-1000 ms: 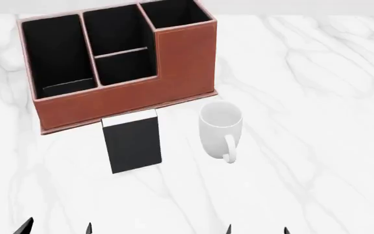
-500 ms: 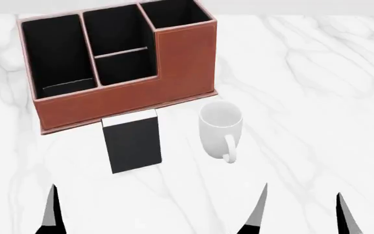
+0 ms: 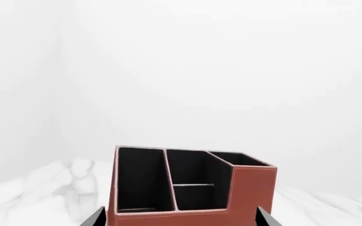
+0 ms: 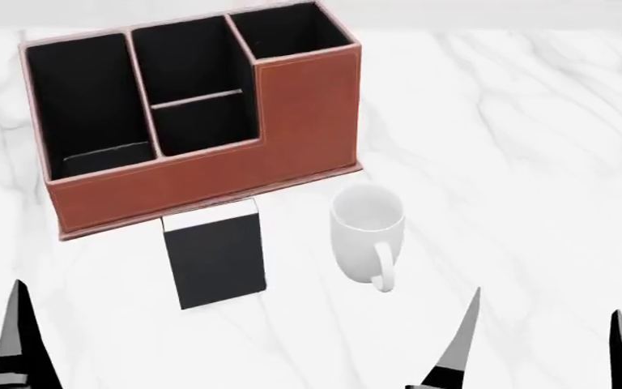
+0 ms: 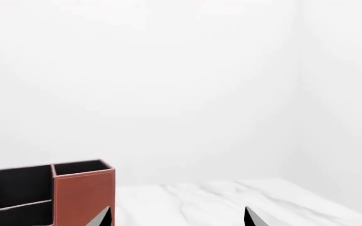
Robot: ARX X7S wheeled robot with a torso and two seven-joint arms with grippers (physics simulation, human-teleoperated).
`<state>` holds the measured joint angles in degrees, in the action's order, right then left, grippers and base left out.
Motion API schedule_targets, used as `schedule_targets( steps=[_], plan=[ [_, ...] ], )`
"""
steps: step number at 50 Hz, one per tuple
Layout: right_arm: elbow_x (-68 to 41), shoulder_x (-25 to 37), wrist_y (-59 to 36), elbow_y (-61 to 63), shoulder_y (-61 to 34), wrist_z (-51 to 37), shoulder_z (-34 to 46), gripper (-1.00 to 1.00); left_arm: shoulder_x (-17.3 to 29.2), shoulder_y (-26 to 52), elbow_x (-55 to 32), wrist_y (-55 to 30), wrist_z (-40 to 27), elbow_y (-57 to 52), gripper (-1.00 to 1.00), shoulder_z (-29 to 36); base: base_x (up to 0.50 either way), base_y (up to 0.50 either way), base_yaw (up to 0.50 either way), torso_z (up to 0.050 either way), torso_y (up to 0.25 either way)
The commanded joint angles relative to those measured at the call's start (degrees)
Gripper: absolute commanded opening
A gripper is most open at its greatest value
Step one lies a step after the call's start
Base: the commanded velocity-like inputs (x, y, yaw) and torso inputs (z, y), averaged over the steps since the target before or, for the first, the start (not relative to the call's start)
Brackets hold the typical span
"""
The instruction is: Pick up the book and place it in the front compartment of the caddy.
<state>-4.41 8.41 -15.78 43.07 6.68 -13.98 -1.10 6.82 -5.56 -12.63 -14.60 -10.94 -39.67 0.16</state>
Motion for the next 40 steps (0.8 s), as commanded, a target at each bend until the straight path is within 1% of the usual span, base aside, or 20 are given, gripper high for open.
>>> schedule_targets(
  steps=[1,40],
  plan=[
    [-0.2,-0.3,-0.2,0.3,0.0,1.6,-0.9,1.00,-0.3,0.0,-1.4,-1.5,0.1,-1.5,1.00,-2.0,0.50,0.00,0.00,0.000,0.000],
    [-1.7,1.3,-0.2,-0.7,-0.6,-0.5,1.1,1.00,2.7,-0.8,-2.2,-1.3,-1.9,-3.0,1.00,0.8,0.50,0.00,0.00,0.000,0.001]
  ],
)
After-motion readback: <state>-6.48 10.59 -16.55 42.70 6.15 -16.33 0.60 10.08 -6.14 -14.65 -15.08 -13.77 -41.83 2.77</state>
